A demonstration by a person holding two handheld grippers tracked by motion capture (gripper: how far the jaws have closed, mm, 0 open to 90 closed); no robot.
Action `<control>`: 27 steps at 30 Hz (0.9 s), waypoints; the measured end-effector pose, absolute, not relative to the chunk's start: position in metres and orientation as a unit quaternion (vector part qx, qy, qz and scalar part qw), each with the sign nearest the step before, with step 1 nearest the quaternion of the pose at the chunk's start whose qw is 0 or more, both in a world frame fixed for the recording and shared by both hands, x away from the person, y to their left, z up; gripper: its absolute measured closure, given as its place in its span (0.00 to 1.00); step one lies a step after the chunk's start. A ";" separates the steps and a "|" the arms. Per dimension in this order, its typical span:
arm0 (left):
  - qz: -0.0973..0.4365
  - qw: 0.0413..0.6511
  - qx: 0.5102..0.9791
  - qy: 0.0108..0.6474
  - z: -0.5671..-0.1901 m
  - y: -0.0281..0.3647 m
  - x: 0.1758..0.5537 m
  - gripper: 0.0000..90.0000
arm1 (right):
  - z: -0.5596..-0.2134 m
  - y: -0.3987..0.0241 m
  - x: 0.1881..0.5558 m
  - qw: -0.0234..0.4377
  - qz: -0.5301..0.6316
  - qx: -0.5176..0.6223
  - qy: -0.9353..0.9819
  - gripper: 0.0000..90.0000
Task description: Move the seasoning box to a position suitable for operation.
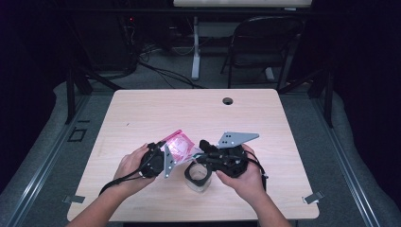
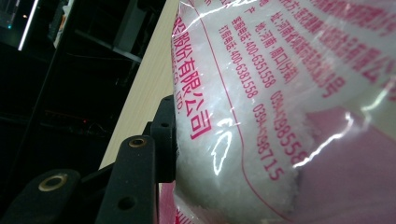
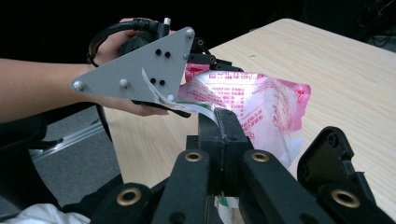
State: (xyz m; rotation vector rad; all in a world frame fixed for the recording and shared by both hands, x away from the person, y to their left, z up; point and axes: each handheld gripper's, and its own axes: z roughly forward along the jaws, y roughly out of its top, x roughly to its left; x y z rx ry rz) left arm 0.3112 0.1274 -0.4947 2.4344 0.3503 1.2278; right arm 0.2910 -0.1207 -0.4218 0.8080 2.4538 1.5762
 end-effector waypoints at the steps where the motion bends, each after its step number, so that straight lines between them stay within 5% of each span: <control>1: 0.441 0.195 0.867 0.125 -0.495 0.127 0.311 0.67 | -0.422 -0.121 0.292 0.054 0.522 0.269 0.808 1.00; 27: 0.485 0.170 0.850 0.114 -0.496 0.128 0.309 0.68 | -0.437 -0.127 0.304 0.004 0.516 0.307 0.800 1.00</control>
